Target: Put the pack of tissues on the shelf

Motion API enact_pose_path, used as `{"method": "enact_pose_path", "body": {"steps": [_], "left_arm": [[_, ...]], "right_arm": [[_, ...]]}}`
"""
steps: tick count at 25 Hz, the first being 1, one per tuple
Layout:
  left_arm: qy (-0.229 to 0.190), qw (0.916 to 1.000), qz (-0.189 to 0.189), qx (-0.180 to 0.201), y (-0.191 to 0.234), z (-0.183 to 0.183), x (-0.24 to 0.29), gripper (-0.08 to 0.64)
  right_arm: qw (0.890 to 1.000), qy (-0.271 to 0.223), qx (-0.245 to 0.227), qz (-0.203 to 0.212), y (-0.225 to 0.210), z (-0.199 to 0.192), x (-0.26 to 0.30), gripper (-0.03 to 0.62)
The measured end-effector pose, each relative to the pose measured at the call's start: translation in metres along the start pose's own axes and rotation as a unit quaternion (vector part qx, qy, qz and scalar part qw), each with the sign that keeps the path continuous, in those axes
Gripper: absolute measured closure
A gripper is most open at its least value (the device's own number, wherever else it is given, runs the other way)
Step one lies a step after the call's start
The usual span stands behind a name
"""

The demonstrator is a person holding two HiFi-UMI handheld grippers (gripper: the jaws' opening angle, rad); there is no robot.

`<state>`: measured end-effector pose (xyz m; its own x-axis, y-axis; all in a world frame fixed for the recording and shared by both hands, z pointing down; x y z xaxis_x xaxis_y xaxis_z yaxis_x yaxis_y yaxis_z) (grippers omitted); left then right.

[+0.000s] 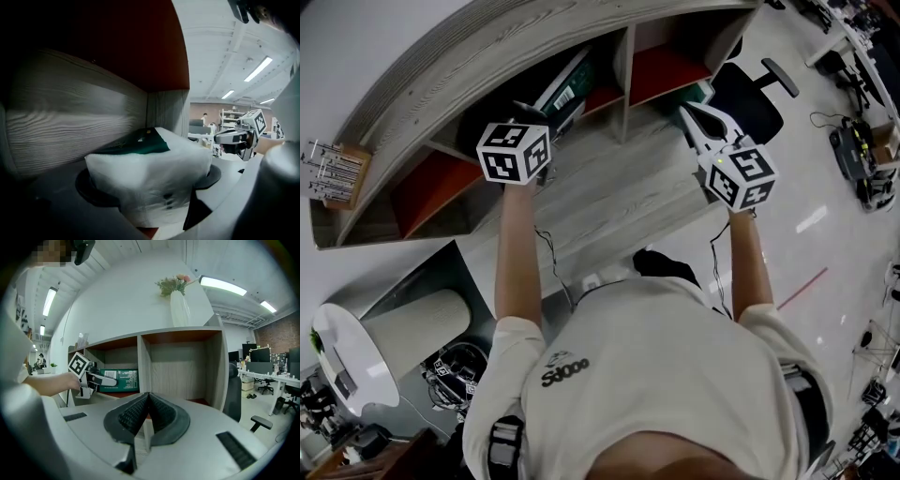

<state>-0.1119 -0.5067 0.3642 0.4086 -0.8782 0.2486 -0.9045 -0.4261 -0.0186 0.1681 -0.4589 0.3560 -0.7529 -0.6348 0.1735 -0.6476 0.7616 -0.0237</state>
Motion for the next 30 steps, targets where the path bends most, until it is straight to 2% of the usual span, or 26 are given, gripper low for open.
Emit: {"method": "enact_pose_path", "body": {"steps": [3, 6, 8, 12, 14, 18, 22, 23, 25, 30], "left_arm": [[-0.005, 0.9999, 0.015, 0.000, 0.000, -0.003, -0.009, 0.138], [-0.002, 0.9991, 0.033, 0.025, 0.001, -0.006, -0.016, 0.121], [-0.005, 0.9991, 0.031, 0.030, 0.001, -0.004, -0.019, 0.108], [-0.019, 0.9993, 0.025, 0.018, 0.001, 0.005, -0.030, 0.095], [-0.024, 0.9991, 0.033, 0.009, -0.001, 0.004, -0.038, 0.097], [-0.049, 0.9961, 0.061, -0.040, -0.001, -0.007, -0.060, 0.097], [-0.056, 0.9943, 0.071, -0.056, -0.006, -0.017, -0.076, 0.100], [-0.059, 0.9937, 0.073, -0.061, -0.007, -0.019, -0.078, 0.113], [-0.064, 0.9927, 0.077, -0.067, -0.008, -0.021, -0.078, 0.207], [-0.048, 0.9949, 0.070, -0.055, -0.007, -0.015, -0.062, 0.218]], "right_arm": [[1.000, 0.000, -0.001, 0.000, 0.008, 0.001, 0.000, 0.591], [1.000, 0.000, 0.001, 0.000, 0.016, -0.001, -0.001, 0.591], [1.000, 0.001, 0.002, 0.002, 0.021, -0.001, -0.002, 0.591], [1.000, 0.006, -0.006, 0.010, 0.031, 0.000, -0.002, 0.591], [1.000, 0.005, -0.006, 0.011, 0.035, 0.001, -0.002, 0.591], [1.000, 0.004, -0.003, 0.011, 0.043, 0.001, -0.001, 0.592], [1.000, 0.009, -0.004, 0.012, 0.054, -0.002, 0.002, 0.591], [1.000, 0.010, -0.004, 0.011, 0.055, -0.003, 0.001, 0.591], [1.000, 0.012, -0.004, 0.009, 0.056, -0.004, 0.000, 0.591], [1.000, 0.014, -0.001, -0.004, 0.054, -0.007, -0.008, 0.591]]}}
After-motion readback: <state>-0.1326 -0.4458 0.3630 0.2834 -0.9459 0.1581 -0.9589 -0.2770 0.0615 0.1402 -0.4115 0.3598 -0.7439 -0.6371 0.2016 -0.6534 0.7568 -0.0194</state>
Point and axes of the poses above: the fingertips, and each gripper's own axes: x forward along the fingers, y to its left, z out of its top, the point moved 7 cm from there along -x, backward along the fingers, and after that the axes turned 10 degrees about z, right-handed, at the moved point
